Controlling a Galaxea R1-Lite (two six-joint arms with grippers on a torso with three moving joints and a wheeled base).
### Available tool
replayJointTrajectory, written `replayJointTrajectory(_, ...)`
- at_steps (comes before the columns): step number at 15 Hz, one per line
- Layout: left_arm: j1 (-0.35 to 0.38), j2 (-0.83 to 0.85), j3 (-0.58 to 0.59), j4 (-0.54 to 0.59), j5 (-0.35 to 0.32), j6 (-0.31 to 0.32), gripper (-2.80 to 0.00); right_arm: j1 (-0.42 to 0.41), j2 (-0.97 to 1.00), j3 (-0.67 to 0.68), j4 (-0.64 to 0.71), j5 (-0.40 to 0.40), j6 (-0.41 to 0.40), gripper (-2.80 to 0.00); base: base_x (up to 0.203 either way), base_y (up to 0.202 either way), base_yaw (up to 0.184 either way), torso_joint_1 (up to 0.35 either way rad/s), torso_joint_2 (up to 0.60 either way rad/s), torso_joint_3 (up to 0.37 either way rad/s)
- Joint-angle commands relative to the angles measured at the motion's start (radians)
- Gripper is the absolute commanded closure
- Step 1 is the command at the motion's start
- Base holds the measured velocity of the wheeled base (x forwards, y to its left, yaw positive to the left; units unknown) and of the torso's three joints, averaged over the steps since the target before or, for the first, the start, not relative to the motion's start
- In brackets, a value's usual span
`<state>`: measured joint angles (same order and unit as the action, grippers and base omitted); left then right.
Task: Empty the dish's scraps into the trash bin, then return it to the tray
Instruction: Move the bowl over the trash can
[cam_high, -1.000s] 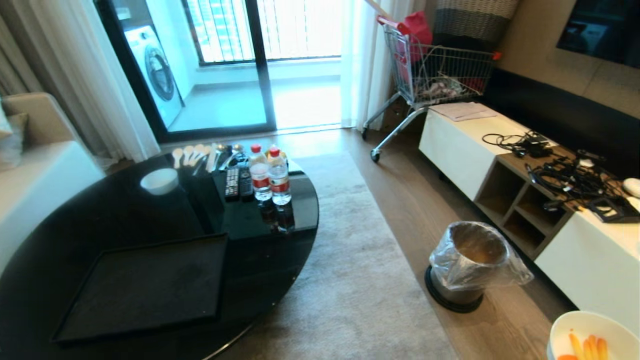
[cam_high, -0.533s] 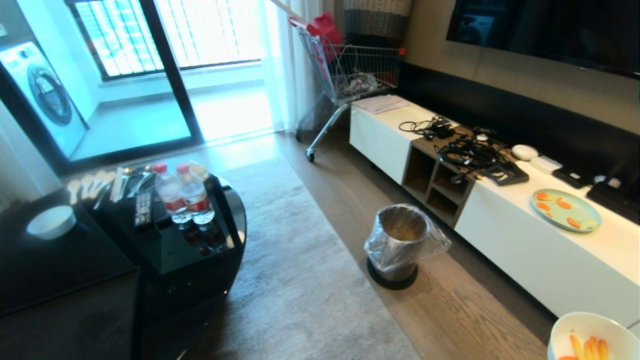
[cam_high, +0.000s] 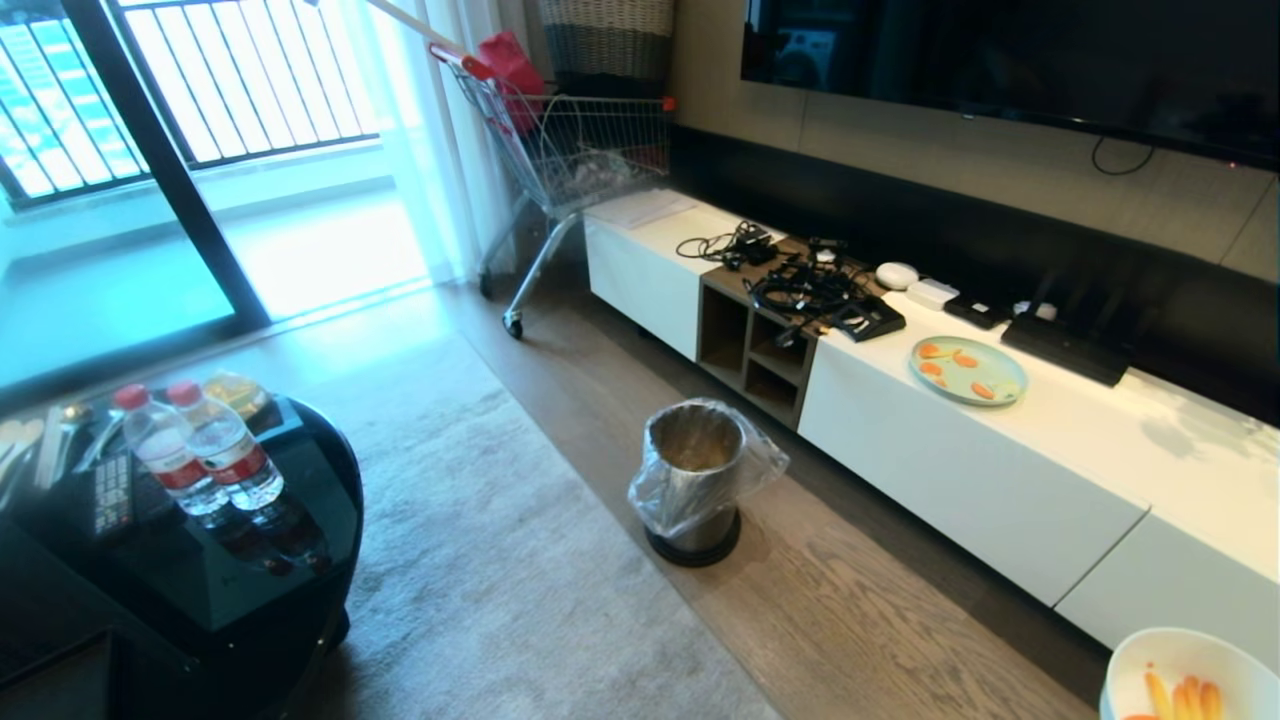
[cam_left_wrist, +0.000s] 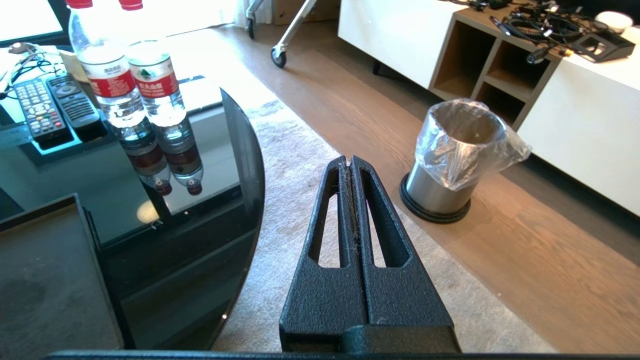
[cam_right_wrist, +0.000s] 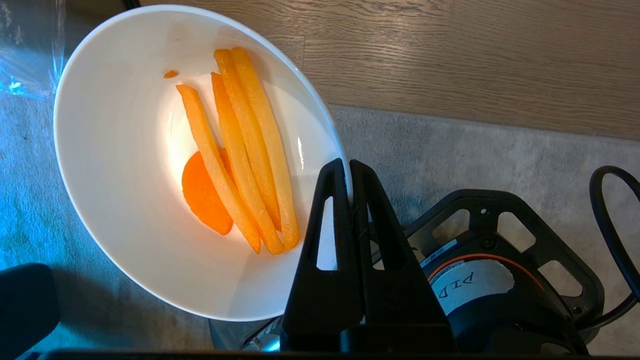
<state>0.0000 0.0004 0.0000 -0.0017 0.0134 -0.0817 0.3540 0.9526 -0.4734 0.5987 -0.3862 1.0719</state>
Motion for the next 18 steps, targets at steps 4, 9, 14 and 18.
replayJointTrajectory(4,0.0,0.0,0.0,-0.001,0.0,-0.001,0.0,0.0,0.002,-0.001,0.003,-0.002,0.005,0.0,0.0,0.0,0.0,0.0,0.0,0.0)
replayJointTrajectory(9,0.0,0.0,0.0,0.0,0.0,-0.001,0.0,0.0,0.001,-0.004,0.004,-0.003,0.005,0.0,0.0,0.0,0.0,0.0,0.0,0.0)
replayJointTrajectory(14,0.0,0.0,0.0,0.0,0.0,-0.001,0.0,0.002,0.003,-0.002,0.015,-0.003,0.0,0.0,0.0,0.0,0.0,0.0,0.0,0.0)
replayJointTrajectory(18,0.0,0.0,0.0,0.0,0.0,-0.001,0.0,0.002,0.0,0.0,0.018,-0.003,-0.003,0.0,0.0,0.0,0.0,0.0,0.0,0.0)
